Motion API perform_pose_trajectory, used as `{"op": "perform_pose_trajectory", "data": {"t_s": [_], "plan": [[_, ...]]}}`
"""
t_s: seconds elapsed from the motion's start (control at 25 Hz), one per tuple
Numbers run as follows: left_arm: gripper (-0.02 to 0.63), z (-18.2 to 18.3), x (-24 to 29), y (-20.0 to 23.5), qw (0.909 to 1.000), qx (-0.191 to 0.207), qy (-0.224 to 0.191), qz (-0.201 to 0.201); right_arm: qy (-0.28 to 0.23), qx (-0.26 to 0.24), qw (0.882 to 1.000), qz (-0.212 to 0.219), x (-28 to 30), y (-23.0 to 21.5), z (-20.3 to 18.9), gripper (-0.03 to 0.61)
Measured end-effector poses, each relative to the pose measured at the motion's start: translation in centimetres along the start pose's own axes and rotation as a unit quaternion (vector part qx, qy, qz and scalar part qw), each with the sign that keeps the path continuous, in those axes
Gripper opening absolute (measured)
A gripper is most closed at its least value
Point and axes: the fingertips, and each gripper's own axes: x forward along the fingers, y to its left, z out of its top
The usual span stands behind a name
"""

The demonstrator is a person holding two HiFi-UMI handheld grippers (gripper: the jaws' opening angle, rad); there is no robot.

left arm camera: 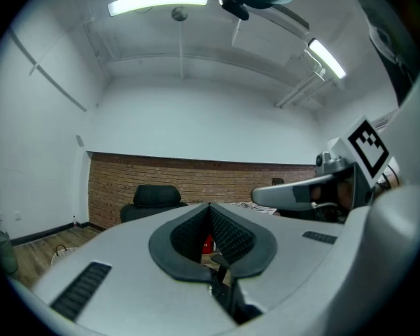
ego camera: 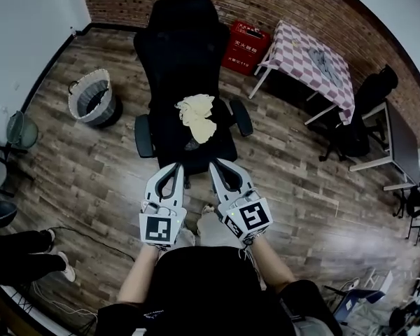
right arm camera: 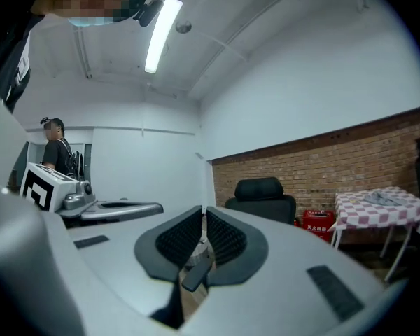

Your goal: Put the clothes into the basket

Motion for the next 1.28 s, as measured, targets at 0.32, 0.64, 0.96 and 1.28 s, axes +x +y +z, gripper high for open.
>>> {"op": "perform_pose_trajectory", "data": {"t_s": [0.32,0.64,0.96,1.28], "plan": [[0.012,-4.8,9.5,4.8,0.9992,-0.006,0.038,0.013,0.086,0.014,0.996,0.005,10.6,-7.8,-8.0,0.151],[0.012,-11.7,19.4,8.4,0.9955,-0.039,0.076,0.042,0.177,0.047,0.983,-0.012,19.8,-17.7,-18.2,0.258],[0.012,-18.5,27.1,11.3,0.9897,-0.064,0.110,0.066,0.281,0.018,0.959,-0.020,28.4,-27.0,-30.6,0.285],[0.012,-27.1,30.5,13.5,0.9803,-0.096,0.151,0.084,0.360,-0.010,0.933,-0.009,33.2,-29.8,-43.5,0.284]]}}
